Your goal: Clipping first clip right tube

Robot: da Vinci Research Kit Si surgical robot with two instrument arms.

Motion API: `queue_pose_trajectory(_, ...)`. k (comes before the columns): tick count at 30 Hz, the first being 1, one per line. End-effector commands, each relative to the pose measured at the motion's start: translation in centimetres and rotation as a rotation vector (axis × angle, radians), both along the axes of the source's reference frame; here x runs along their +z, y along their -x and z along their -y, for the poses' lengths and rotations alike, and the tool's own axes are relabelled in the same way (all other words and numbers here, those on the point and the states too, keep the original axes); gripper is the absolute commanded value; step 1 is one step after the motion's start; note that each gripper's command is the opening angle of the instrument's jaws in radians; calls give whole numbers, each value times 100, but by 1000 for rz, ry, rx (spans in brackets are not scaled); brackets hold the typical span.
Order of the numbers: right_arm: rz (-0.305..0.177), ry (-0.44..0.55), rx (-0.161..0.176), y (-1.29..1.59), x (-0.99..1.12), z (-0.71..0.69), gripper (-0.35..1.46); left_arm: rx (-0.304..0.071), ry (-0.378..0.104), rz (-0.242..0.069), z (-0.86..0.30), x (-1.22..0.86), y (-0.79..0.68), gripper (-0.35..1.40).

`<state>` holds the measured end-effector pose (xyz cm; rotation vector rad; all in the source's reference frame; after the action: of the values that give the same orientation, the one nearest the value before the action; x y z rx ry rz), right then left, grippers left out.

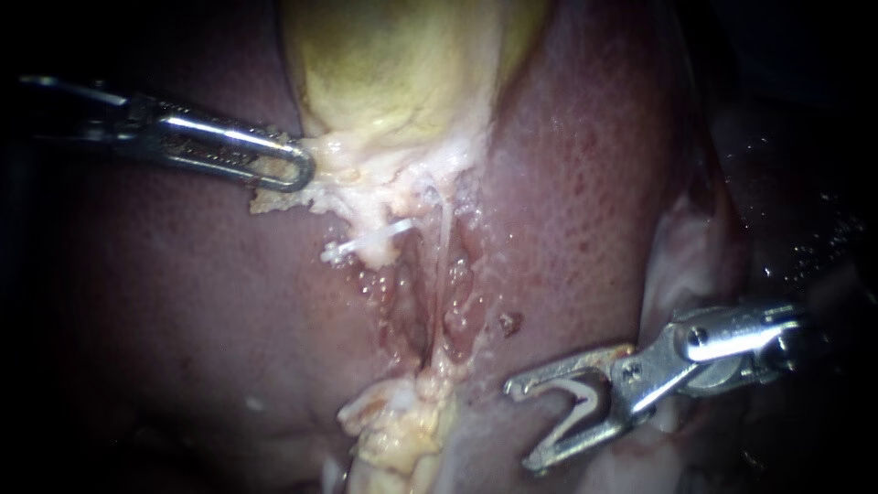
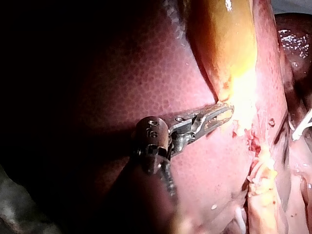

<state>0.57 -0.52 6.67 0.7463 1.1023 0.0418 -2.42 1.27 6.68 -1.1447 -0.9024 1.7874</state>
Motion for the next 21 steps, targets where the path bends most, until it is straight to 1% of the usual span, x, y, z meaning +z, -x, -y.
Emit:
queue_pose_trajectory(1,0,0,0,0,0,0,44,2,-2,2,-2,-5,-3,-35)
queue_pose_trajectory(3,0,0,0,0,0,0,44,4,-9,6,-9,-15,-12,-35)
queue_pose_trajectory(6,0,0,0,0,0,0,44,-17,-16,-5,-21,-34,-30,-35)
queue_pose_trajectory(8,0,0,0,1,0,0,44,-27,4,-14,-33,-51,-47,-35)
queue_pose_trajectory(9,0,0,0,1,0,0,44,-37,12,-13,-41,-60,-56,-35)
queue_pose_trajectory(13,-1,0,-1,2,0,0,44,-60,25,-14,-61,-78,-76,-35)
queue_pose_trajectory(15,-1,0,-1,2,0,0,44,-64,30,-17,-62,-80,-79,-35)
queue_pose_trajectory(18,2,0,-2,2,-1,-1,44,-68,32,-21,-60,-78,-79,-35)
queue_pose_trajectory(21,-7,-6,5,-1,-3,-4,44,-69,33,-21,-59,-77,-78,-35)
